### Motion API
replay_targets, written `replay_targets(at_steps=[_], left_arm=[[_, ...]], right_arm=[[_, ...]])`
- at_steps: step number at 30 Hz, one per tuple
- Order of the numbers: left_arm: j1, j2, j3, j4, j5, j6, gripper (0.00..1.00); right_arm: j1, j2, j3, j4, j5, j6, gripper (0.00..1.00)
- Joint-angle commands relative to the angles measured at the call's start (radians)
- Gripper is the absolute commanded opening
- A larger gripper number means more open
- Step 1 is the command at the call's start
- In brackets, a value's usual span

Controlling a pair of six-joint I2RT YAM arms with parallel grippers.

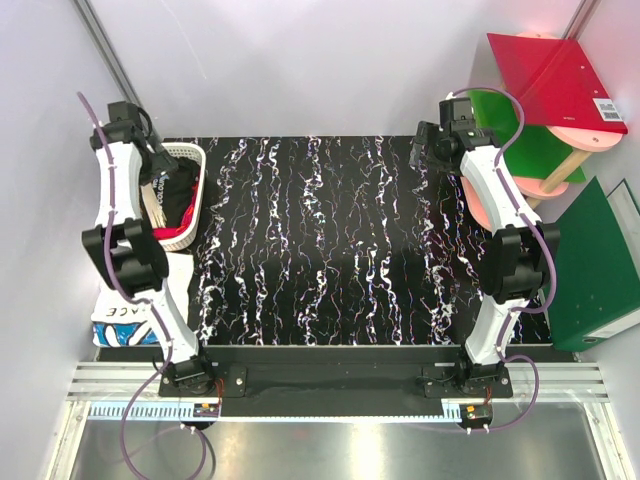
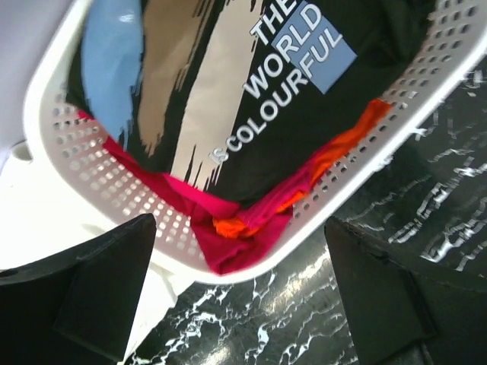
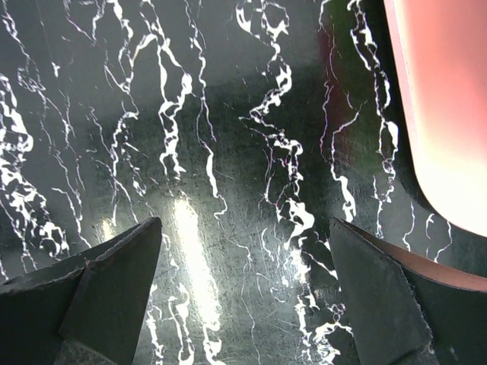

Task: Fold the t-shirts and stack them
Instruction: Grab crumpled tshirt from bin with the left arm

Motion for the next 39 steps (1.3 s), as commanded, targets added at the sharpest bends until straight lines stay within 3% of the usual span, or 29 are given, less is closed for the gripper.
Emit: replay_targets(at_steps=[1, 11, 14, 15, 16, 17, 21, 27, 31, 34, 39], left_arm=[[-0.002, 0.073, 0.041, 0.071, 0.002, 0.025, 0.99], [0.001, 0.308, 0.11, 0.046, -0.001, -0.021, 0.99], [0.001, 0.339, 0.105, 0.038, -0.004, -0.021, 0.9], [0.003, 0.343, 0.105, 0.035, 0.014, -0.022, 0.81], [0.006, 0.356, 0.102, 0.034, 0.021, -0.024, 0.18], [0.007, 0.36, 0.105, 0.022, 0.019, -0.029, 0.0], [0.003, 0.284, 0.069, 0.015, -0.014, -0.056, 0.0], [-0.003, 0.0, 0.018, 0.046, -0.071, -0.079, 0.0], [-0.012, -0.217, 0.019, 0.055, -0.033, -0.139, 0.0], [-0.072, -0.31, 0.007, 0.069, 0.002, -0.171, 0.0], [-0.267, -0.332, -0.034, 0.098, 0.149, -0.213, 0.0]], right_arm=[[-0.004, -0.06, -0.02, 0.009, -0.005, -0.006, 0.99], [-0.004, -0.078, -0.029, 0.006, 0.004, -0.033, 0.99], [-0.004, -0.079, -0.034, 0.006, 0.0, -0.034, 0.99], [-0.004, -0.08, -0.034, 0.007, -0.002, -0.033, 0.99], [-0.004, -0.078, -0.034, 0.006, -0.003, -0.036, 0.99], [-0.004, -0.079, -0.034, 0.006, -0.003, -0.036, 0.99], [-0.004, -0.083, -0.036, 0.006, -0.005, -0.036, 0.99], [-0.003, -0.08, -0.046, 0.006, -0.032, -0.019, 0.99], [-0.003, -0.075, -0.052, 0.004, -0.042, -0.013, 0.99], [-0.003, -0.072, -0.049, 0.004, -0.036, -0.011, 0.98], [-0.003, -0.066, -0.031, -0.007, 0.024, -0.014, 1.0]])
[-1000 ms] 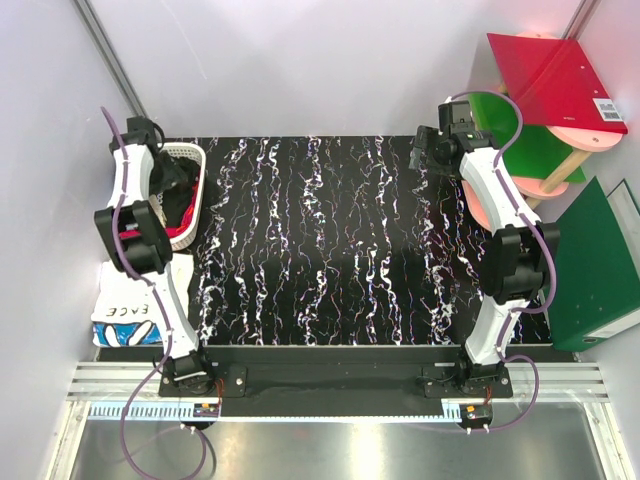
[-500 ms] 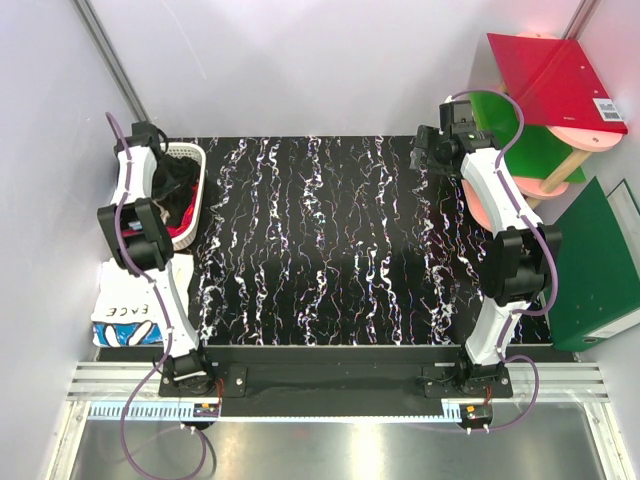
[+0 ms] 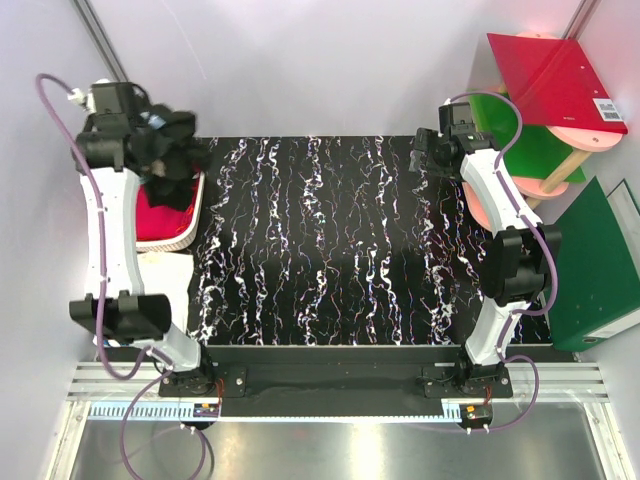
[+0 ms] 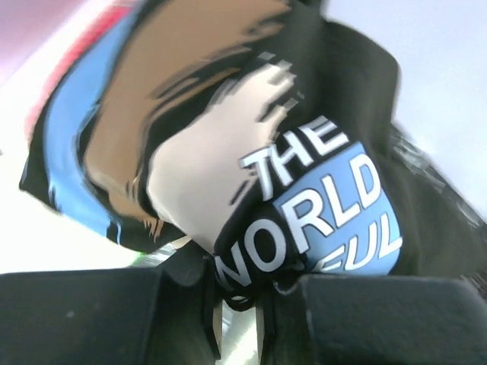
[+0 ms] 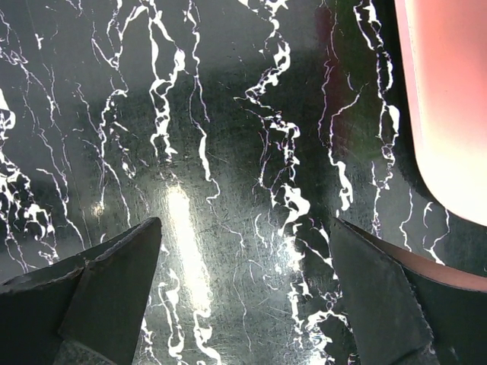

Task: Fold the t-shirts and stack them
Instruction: Grab crumpled tshirt from bin with the left arm, then move the tshirt to the center of the board

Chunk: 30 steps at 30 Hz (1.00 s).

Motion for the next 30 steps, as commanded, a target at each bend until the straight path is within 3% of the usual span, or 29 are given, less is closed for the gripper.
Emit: replay_targets(at_steps=[1, 8, 11, 15, 17, 24, 28, 30], left_arm=[[-0.164, 0.023, -0.05, 0.078, 0.192, -0.056, 0.0], [-0.454, 0.222, 0.017, 0.112, 0.497, -0.058, 0.0], [-0.541, 0.346, 0.162, 0.12, 0.768, -0.056, 0.0], [-0.65, 0.51, 0.418, 0.137, 0.972, -0.087, 0.0], [-0.706, 0.543, 0.463, 0.185, 1.073, -0.13, 0.0], [-0.825, 0.543, 0.397, 0.382, 1.284, -0.207, 0.0], [-0.833, 0.494, 0.401, 0.473, 1.29, -0.225, 0.0], [-0.818, 0.416, 0.273, 0.578, 1.258, -0.254, 0.0]], right_arm=[[-0.006, -0.042, 0.035, -0.004, 0.066, 0.01, 1.0], [-0.009, -0.042, 0.078, -0.033, 0.245, 0.01, 1.0], [-0.021, -0.053, 0.088, -0.036, 0.293, 0.007, 1.0], [-0.061, -0.068, 0.088, -0.039, 0.307, 0.015, 1.0], [-0.072, -0.077, 0.088, -0.041, 0.308, 0.015, 1.0], [-0.104, -0.093, 0.081, -0.042, 0.325, 0.015, 1.0], [-0.11, -0.097, 0.078, -0.042, 0.334, 0.01, 1.0], [-0.112, -0.097, 0.074, -0.042, 0.334, 0.01, 1.0]])
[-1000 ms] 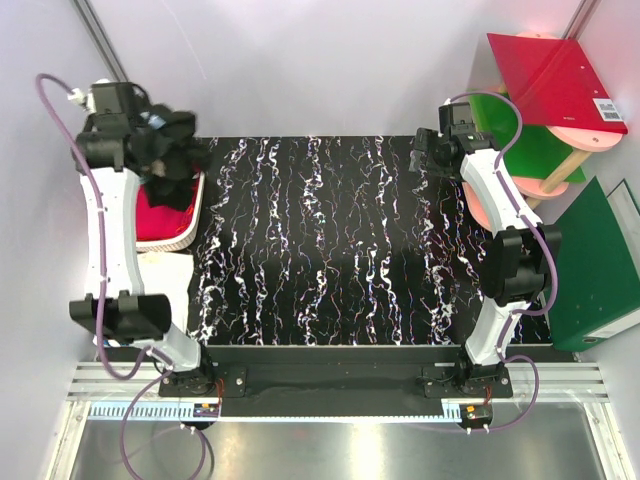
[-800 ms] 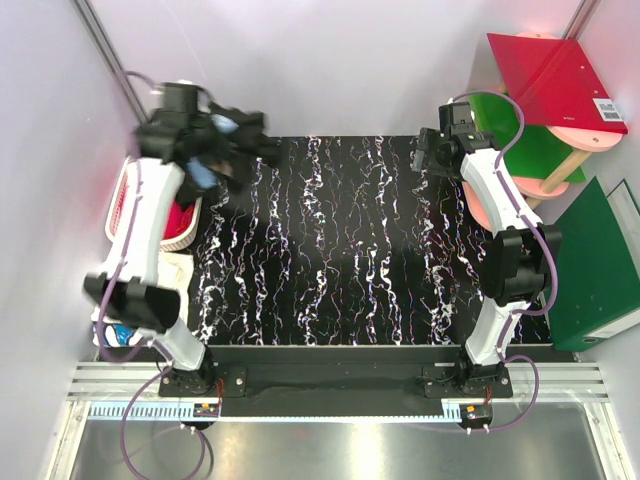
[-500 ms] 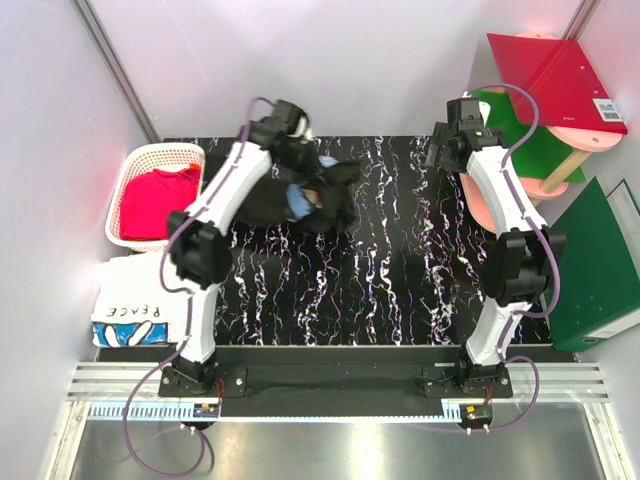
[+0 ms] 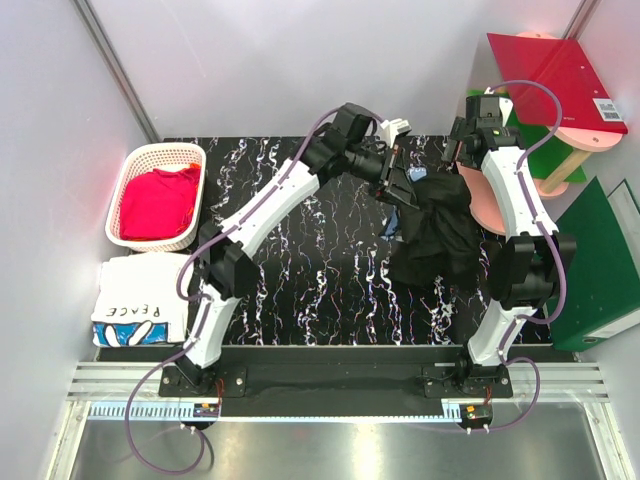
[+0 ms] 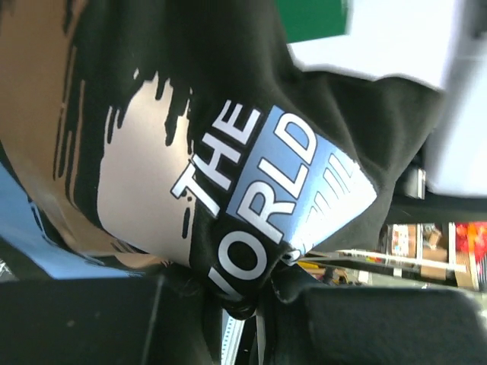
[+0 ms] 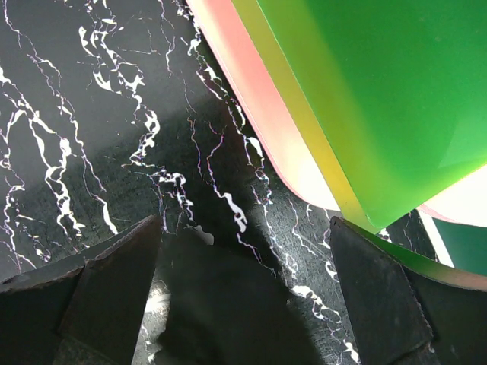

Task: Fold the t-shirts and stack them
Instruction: Move the tshirt to the center of the board

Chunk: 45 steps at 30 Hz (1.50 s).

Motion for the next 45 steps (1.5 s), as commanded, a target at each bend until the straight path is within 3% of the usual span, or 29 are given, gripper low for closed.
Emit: replay_targets(at_steps=[1, 4, 8, 10, 15, 17, 18, 21, 22, 24, 29, 36, 45], left_arm=[[0.075, -0.222, -0.177, 0.297, 0.048, -0.104, 0.0], [0.167, -0.356, -0.503, 0.454, -0.009, -0.166, 0.0], [0.315, -0.457, -0.835, 0.364, -0.097, -0.131, 0.0], [0.4, -0.485, -0.913, 0.31, -0.151, -0.075, 0.0], [0.551, -0.512, -0.999, -0.029, -0.449, 0.019, 0.0], [0.577, -0.502, -0.984, -0.129, -0.547, 0.05, 0.3], [0.596, -0.502, -0.973, -0.161, -0.588, 0.056, 0.55], [0.61, -0.525, -0.919, -0.233, -0.725, 0.061, 0.95], [0.61, -0.532, -0.905, -0.243, -0.746, 0.059, 0.99], [0.608, -0.554, -0.865, -0.241, -0.782, 0.055, 0.99], [0.593, -0.552, -0.78, -0.235, -0.803, 0.114, 0.99], [0.562, -0.537, -0.755, -0.27, -0.822, 0.182, 0.99], [0.439, -0.397, -0.672, -0.396, -0.88, 0.36, 0.99]], right_arm=[[-0.014, -0.056, 0.026, -0.004, 0.061, 0.006, 1.0], [-0.014, -0.056, 0.02, -0.006, 0.055, 0.011, 1.0], [-0.014, -0.055, 0.007, -0.006, 0.034, 0.023, 1.0], [-0.014, -0.053, 0.001, -0.006, 0.015, 0.034, 1.0], [-0.014, -0.053, -0.013, -0.006, -0.076, 0.042, 1.0], [-0.014, -0.056, -0.02, -0.008, -0.132, 0.039, 1.0], [-0.012, -0.058, -0.032, -0.006, -0.2, 0.051, 1.0], [-0.012, -0.072, -0.079, -0.006, -0.354, 0.072, 1.0], [-0.011, -0.076, -0.095, -0.008, -0.382, 0.077, 1.0], [-0.002, -0.084, -0.144, -0.008, -0.48, 0.083, 1.0], [0.058, -0.098, -0.22, -0.04, -0.561, 0.056, 1.0], [0.291, -0.049, -0.137, -0.146, -0.514, -0.012, 0.99], [0.426, 0.06, -0.05, -0.216, -0.568, -0.009, 0.94]])
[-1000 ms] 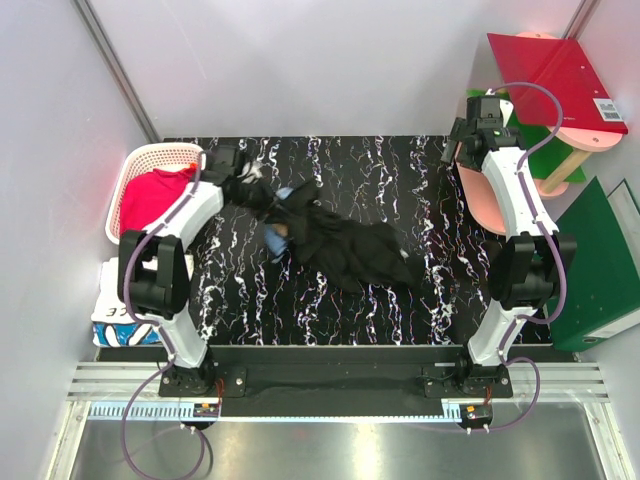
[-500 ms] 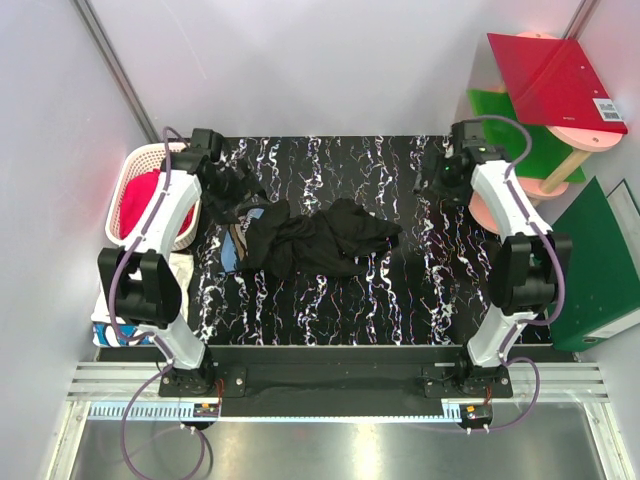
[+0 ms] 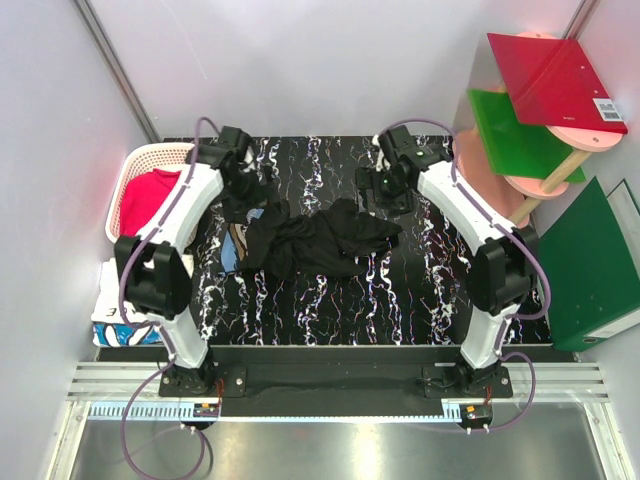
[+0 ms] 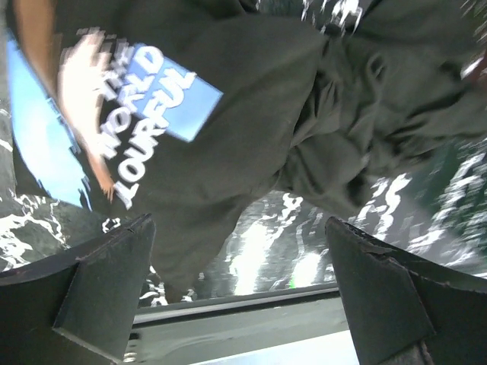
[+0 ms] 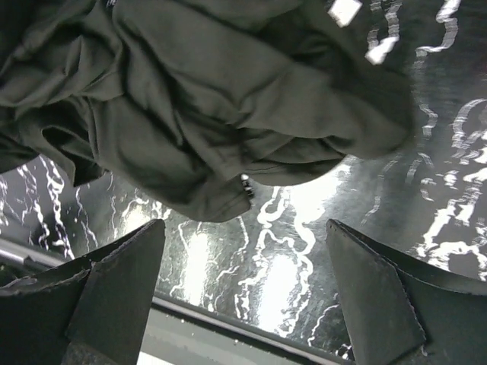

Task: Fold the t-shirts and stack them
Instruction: Move the tshirt to the center of the board

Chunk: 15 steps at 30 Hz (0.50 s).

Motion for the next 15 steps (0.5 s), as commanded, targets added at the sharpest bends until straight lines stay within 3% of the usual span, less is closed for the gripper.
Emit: replay_targets(at_steps=[1, 6, 7, 9, 10, 15], left_arm=[[-0.066, 0.083, 0.07, -0.079, -0.072, 0.132, 0.99], [-0.124, 0.144, 0.072, -0.142, -0.164, 0.183, 0.99], [-0.128, 0.158, 0.069, -0.15, -0.212, 0.184, 0.83], [-0.131, 0.164, 0.06, -0.152, -0.239, 0.17, 0.24], [-0.131, 0.17, 0.05, -0.152, -0.277, 0.166, 0.0], [-0.118, 0.174, 0.089, -0.178, -0.354, 0.138, 0.0]], right_arm=[[0.058, 0.069, 0.067, -0.079, -0.053, -0.017, 0.94], [0.095, 0.173, 0.124, -0.147, -0.138, -0.01, 0.93], [0.099, 0.188, 0.133, -0.167, -0.145, -0.007, 0.93], [0.107, 0.222, 0.165, -0.187, -0.162, 0.0, 0.92], [0.11, 0.233, 0.191, -0.208, -0.176, 0.0, 0.92], [0.115, 0.264, 0.237, -0.248, -0.19, -0.003, 0.89]])
